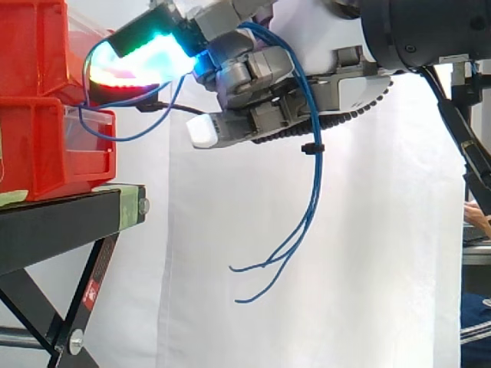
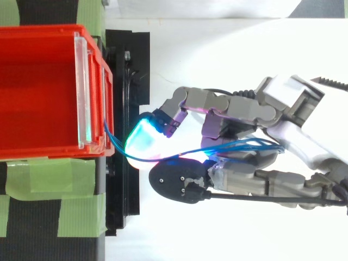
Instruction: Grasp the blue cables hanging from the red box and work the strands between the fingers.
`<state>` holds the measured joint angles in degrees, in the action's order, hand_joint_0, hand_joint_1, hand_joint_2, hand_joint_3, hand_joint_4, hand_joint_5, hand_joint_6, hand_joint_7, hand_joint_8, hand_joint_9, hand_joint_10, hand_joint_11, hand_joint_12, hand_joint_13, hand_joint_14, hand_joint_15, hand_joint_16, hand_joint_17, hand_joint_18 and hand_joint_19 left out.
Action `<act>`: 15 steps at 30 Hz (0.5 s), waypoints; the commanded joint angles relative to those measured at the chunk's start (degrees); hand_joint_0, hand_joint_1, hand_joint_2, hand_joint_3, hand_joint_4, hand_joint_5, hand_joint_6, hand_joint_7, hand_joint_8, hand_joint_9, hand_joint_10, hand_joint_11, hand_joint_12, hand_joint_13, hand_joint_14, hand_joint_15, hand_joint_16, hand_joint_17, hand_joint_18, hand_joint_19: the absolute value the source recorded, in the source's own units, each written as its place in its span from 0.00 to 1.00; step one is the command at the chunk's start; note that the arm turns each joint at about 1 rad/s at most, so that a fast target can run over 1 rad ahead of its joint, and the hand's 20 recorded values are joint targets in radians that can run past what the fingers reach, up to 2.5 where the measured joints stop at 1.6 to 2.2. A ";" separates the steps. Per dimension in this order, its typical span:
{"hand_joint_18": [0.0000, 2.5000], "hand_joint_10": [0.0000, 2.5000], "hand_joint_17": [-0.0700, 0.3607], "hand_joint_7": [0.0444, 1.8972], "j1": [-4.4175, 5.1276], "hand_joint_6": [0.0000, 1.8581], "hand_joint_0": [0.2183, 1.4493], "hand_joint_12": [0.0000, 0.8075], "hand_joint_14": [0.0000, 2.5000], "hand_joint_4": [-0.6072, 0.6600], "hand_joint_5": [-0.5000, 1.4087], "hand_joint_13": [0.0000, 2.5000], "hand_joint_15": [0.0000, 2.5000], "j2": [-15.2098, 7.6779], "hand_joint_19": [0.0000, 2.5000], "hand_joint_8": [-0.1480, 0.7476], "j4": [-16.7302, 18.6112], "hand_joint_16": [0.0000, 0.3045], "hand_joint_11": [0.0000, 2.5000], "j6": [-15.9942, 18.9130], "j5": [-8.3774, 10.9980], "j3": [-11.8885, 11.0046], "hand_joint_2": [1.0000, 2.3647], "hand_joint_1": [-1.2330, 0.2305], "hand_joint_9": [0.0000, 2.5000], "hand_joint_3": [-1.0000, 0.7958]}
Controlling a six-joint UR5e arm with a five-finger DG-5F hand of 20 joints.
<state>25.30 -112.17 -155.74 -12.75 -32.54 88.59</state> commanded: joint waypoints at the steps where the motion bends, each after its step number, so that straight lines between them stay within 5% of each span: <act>1: 0.51 1.00 0.50 0.58 0.01 0.01 0.60 0.68 1.00 0.74 0.48 0.37 0.65 0.02 0.25 0.69 0.09 0.21 1.00 0.00 0.02 0.00 0.01 0.38 0.17 0.44; 2: 0.51 1.00 0.48 0.58 0.01 0.01 0.61 0.67 1.00 0.73 0.48 0.36 0.66 0.02 0.26 0.69 0.09 0.20 1.00 0.00 0.02 0.00 0.01 0.38 0.17 0.42; 4: 0.41 1.00 0.46 0.57 0.01 0.01 0.76 0.65 1.00 0.73 0.48 0.35 0.63 0.02 0.14 0.66 0.18 0.19 1.00 0.00 -0.07 0.00 0.01 0.39 0.18 0.57; 8: 0.42 1.00 0.47 0.58 0.01 0.01 0.76 0.64 1.00 0.74 0.50 0.35 0.64 0.02 0.15 0.66 0.18 0.19 1.00 0.00 -0.07 0.00 0.01 0.39 0.19 0.61; 11: 0.52 1.00 0.51 0.57 0.01 0.01 0.62 0.68 1.00 0.76 0.50 0.37 0.67 0.02 0.25 0.68 0.26 0.22 1.00 0.00 -0.07 0.00 0.01 0.36 0.18 0.51; 13: 0.49 1.00 0.52 0.60 0.01 0.01 0.48 0.69 1.00 0.73 0.48 0.36 0.67 0.02 0.21 0.69 0.26 0.22 1.00 0.00 0.02 0.00 0.01 0.39 0.16 0.32; 15: 0.48 1.00 0.50 0.63 0.01 0.01 0.45 0.69 1.00 0.69 0.48 0.34 0.68 0.02 0.24 0.70 0.26 0.21 1.00 0.00 0.02 0.00 0.01 0.40 0.16 0.26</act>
<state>25.30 -112.17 -155.50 -12.74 -32.59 88.59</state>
